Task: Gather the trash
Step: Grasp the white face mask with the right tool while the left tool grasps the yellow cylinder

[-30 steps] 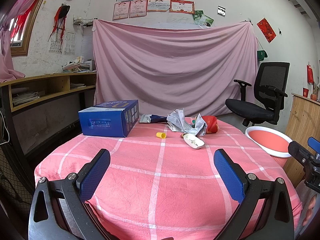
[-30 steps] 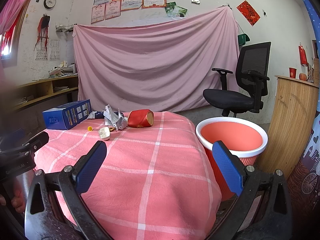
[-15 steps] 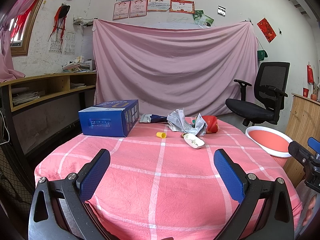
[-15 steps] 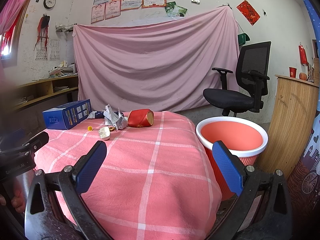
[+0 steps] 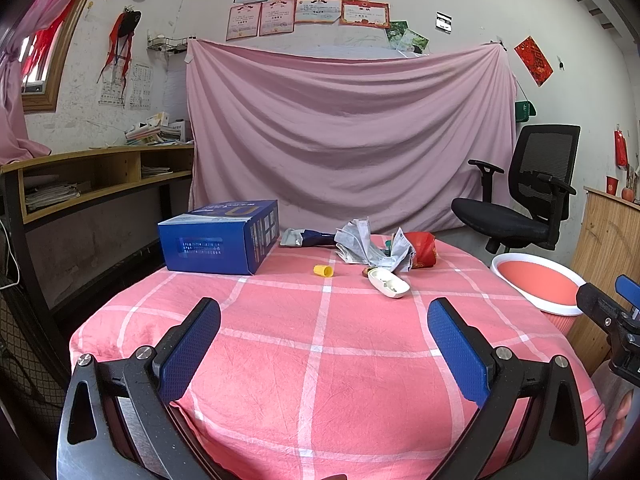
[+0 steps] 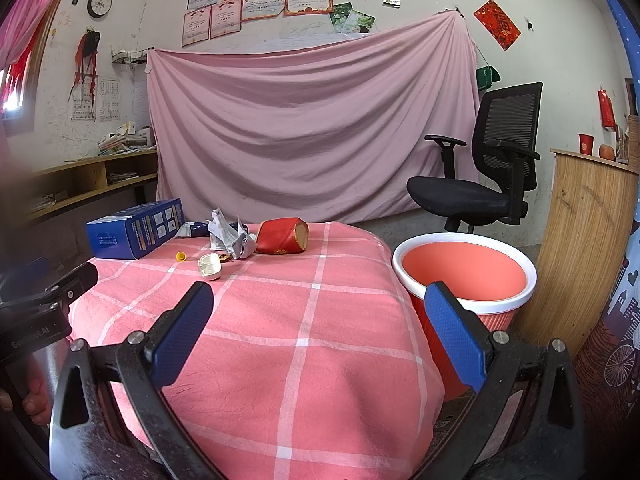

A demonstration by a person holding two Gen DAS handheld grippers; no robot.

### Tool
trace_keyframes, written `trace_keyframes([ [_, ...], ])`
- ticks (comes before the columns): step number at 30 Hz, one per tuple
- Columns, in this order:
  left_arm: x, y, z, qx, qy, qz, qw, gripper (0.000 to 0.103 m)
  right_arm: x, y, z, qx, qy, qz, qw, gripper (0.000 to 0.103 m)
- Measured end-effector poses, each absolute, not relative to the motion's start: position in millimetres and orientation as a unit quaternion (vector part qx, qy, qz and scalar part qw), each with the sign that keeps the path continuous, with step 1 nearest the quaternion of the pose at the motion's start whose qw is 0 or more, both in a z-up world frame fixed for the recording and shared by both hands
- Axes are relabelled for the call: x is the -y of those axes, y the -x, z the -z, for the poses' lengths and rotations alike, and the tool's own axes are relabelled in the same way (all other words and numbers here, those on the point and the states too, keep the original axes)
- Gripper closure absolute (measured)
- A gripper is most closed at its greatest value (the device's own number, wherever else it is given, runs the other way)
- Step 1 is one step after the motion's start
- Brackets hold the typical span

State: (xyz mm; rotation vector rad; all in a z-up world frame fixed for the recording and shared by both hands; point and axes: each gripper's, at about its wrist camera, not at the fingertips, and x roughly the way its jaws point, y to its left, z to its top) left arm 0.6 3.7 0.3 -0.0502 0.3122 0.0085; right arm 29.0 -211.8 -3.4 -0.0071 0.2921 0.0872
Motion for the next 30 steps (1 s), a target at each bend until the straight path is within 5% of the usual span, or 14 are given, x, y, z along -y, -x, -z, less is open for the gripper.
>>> trace_keyframes([
  [16, -7.2, 4.0, -7.3, -0.128, 0.009, -0.020, 0.992, 0.002, 209.9, -23.0, -5.7, -0.124, -0.007, -0.056, 0.991, 0.000],
  [30, -4.5, -52.7, -49.1, -0.099, 0.020, -0.027, 0.994, 0.002, 222.5, -53.8, -67.4, -0.016, -0.001, -0.062, 0.998, 0.000],
])
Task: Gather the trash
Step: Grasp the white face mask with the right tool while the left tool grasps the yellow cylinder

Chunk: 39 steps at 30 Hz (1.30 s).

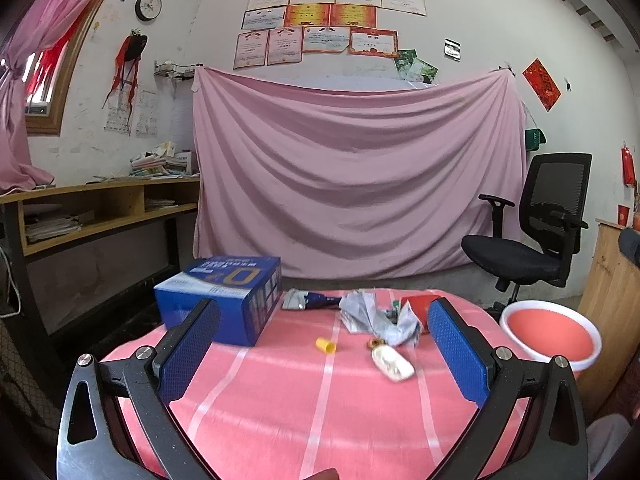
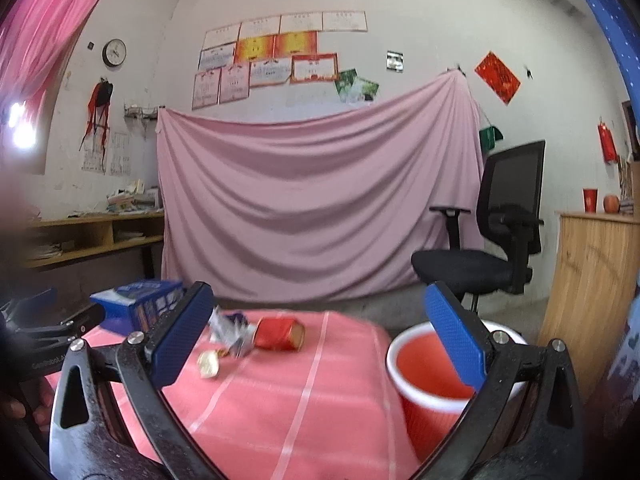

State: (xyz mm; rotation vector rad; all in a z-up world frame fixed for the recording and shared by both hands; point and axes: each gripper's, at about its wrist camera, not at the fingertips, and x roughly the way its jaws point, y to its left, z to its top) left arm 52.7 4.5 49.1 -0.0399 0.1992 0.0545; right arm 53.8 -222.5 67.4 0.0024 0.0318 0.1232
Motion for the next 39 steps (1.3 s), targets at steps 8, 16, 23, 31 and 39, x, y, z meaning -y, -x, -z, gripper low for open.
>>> trace_keyframes([
  [8, -19.2, -120.6, -33.2, -0.121, 0.010, -0.043, 0.992, 0.002, 211.0, -115.8, -55.9, -0.032, -0.003, -0.075, 0.997, 0.000],
  [16, -32.8, -155.4, -23.1, -0.095, -0.008, -0.048, 0.994, 0.002, 189.4, -163.1, -45.6, -0.039, -0.018, -0.110, 0.993, 0.000],
  [23, -38.1, -182.5, -8.7, -0.153, -0.004, -0.017, 0.988, 0.002, 171.8, -208.3, -35.2, -0.114, -0.021, -0.176, 0.978, 0.000],
  [31, -38.2, -218.9, 8.2, -0.265, 0.001, 0.015, 0.964, 0.034, 152.1, -249.3, -5.8, -0.237, 0.006, -0.229, 0.944, 0.020],
  [39, -47.7, -253.5, 41.0, -0.391, 0.056, 0.036, 0.918, 0.063, 134.7, -276.6, 17.1, -0.322, 0.027, -0.242, 0.915, 0.028],
])
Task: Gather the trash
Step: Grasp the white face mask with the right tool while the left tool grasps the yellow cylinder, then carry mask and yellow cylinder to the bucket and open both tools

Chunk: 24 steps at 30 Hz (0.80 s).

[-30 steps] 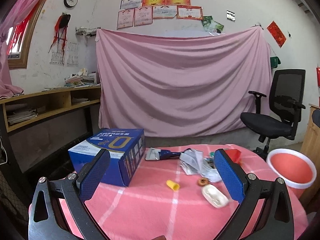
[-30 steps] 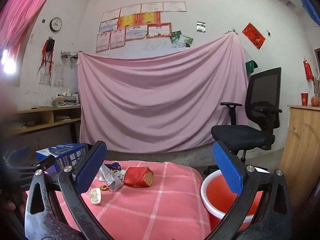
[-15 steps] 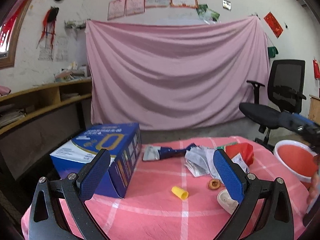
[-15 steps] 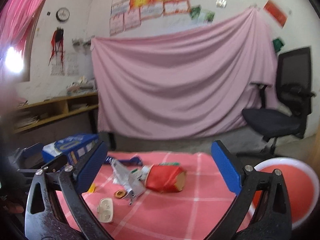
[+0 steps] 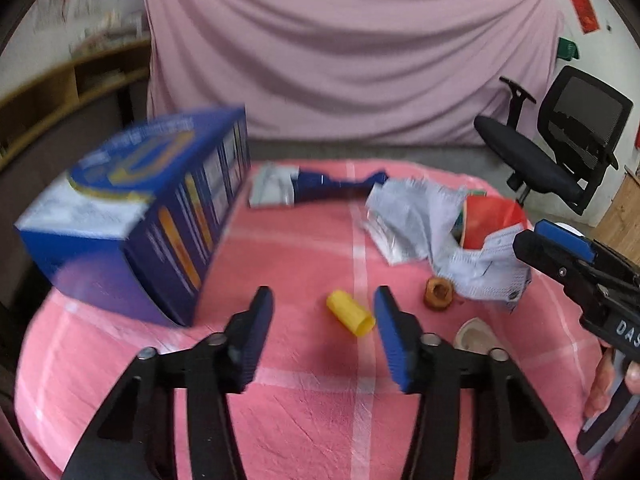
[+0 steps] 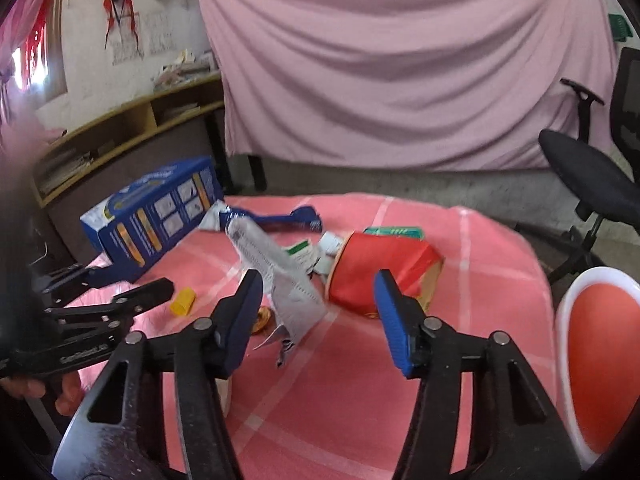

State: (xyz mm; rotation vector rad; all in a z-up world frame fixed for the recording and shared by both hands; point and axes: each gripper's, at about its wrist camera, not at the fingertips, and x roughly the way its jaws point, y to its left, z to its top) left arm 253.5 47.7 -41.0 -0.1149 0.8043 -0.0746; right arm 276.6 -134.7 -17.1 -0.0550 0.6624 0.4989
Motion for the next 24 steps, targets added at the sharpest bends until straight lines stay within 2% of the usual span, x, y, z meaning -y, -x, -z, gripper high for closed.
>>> trace_keyframes([
  [6, -50.2, -262.6, 45.9, -0.424, 0.085, 0.060, 0.900, 0.066, 117.0, -294.4, 32.5, -0.375, 0.045, -0.252, 0.891, 0.029],
  [7, -50.0, -262.7, 45.3, -0.426, 0.083, 0.061, 0.899, 0.070, 115.4, -297.1, 35.3, -0.383, 0.044, -0.253, 0.887, 0.031],
  [10, -48.5, -266.5, 42.9, -0.434, 0.078, 0.060, 0.896, 0.080, 113.2, -303.8, 41.9, -0.403, 0.041, -0.255, 0.878, 0.041],
  [13, -50.9, -272.9, 42.6, -0.437, 0.093, 0.066, 0.892, 0.085, 111.7, -308.9, 46.7, -0.416, 0.033, -0.258, 0.871, 0.047],
  [16, -54.2, -277.3, 42.1, -0.440, 0.099, 0.066, 0.890, 0.089, 114.2, -310.5, 47.2, -0.418, 0.025, -0.256, 0.871, 0.059],
  [20, -53.9, -272.7, 39.4, -0.435, 0.098, 0.054, 0.894, 0.090, 115.1, -307.4, 45.1, -0.411, 0.024, -0.254, 0.875, 0.071],
  [24, -51.1, -250.2, 35.3, -0.404, 0.098, 0.028, 0.909, 0.090, 120.8, -293.3, 34.2, -0.379, 0.024, -0.259, 0.888, 0.074],
])
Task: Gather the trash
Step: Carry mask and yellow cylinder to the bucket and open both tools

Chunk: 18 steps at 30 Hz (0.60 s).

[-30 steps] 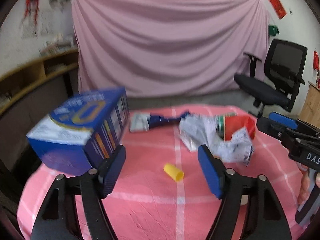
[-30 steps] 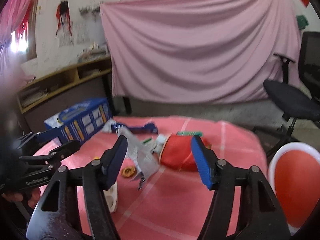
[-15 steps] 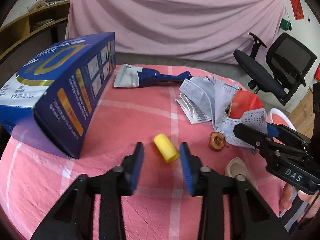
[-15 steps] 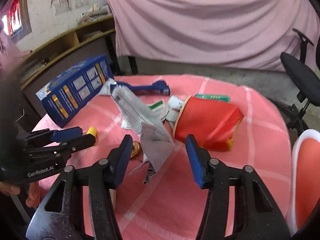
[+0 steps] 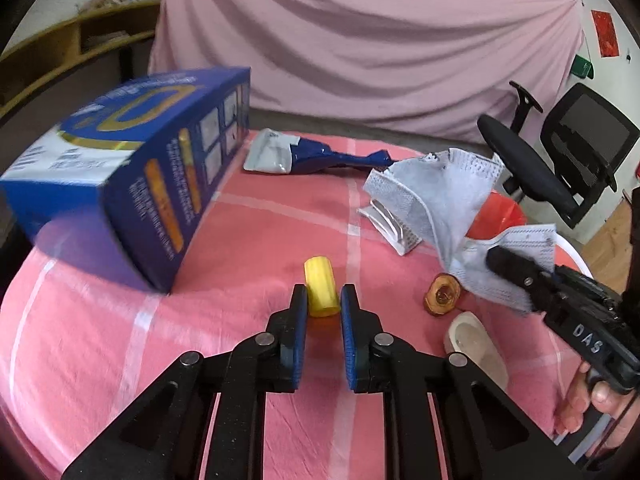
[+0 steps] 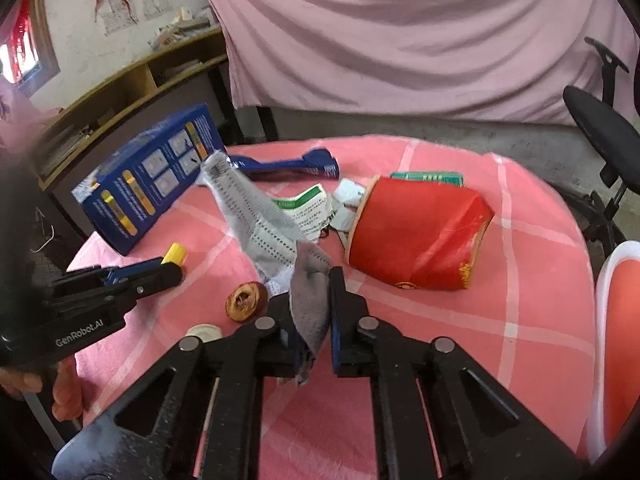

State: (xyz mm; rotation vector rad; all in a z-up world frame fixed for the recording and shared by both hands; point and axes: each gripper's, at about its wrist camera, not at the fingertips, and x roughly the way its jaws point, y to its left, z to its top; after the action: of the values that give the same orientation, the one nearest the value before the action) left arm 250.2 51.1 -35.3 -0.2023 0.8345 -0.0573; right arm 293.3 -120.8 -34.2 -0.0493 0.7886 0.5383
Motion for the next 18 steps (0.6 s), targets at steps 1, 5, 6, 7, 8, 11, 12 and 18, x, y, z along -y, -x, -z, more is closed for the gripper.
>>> trace_keyframes([
  [1, -47.9, -244.2, 34.0, -0.394, 0.095, 0.023, 0.914, 0.090, 123.3, -288.6, 31.3, -0.370, 0.023, -0.259, 0.892, 0.074],
  [5, -33.0, -223.1, 20.0, -0.340, 0.091, 0.022, 0.936, 0.090, 142.5, -269.7, 17.4, -0.322, -0.002, -0.261, 0.910, 0.075],
  [6, -27.7, -217.5, 12.9, -0.321, 0.089, 0.022, 0.942, 0.090, 150.6, -263.8, 11.7, -0.302, -0.012, -0.260, 0.917, 0.075],
  [7, -24.1, -213.0, 9.5, -0.311, 0.088, 0.023, 0.946, 0.090, 156.8, -259.3, 7.3, -0.286, -0.019, -0.260, 0.922, 0.075],
  [8, -19.8, -211.1, 3.1, -0.298, 0.087, 0.025, 0.950, 0.090, 163.3, -254.6, 2.4, -0.269, -0.027, -0.260, 0.927, 0.075],
  [11, 0.9, -204.1, -15.0, -0.259, 0.074, 0.034, 0.963, 0.090, 186.8, -236.2, -13.9, -0.203, -0.052, -0.251, 0.945, 0.075],
  [12, 10.8, -201.2, -22.7, -0.242, 0.066, 0.038, 0.967, 0.090, 191.6, -232.2, -18.9, -0.186, -0.054, -0.247, 0.950, 0.075],
  [18, 74.5, -205.3, -58.7, -0.171, 0.036, 0.080, 0.981, 0.090, 242.2, -207.7, -44.1, -0.083, -0.077, -0.199, 0.973, 0.075],
])
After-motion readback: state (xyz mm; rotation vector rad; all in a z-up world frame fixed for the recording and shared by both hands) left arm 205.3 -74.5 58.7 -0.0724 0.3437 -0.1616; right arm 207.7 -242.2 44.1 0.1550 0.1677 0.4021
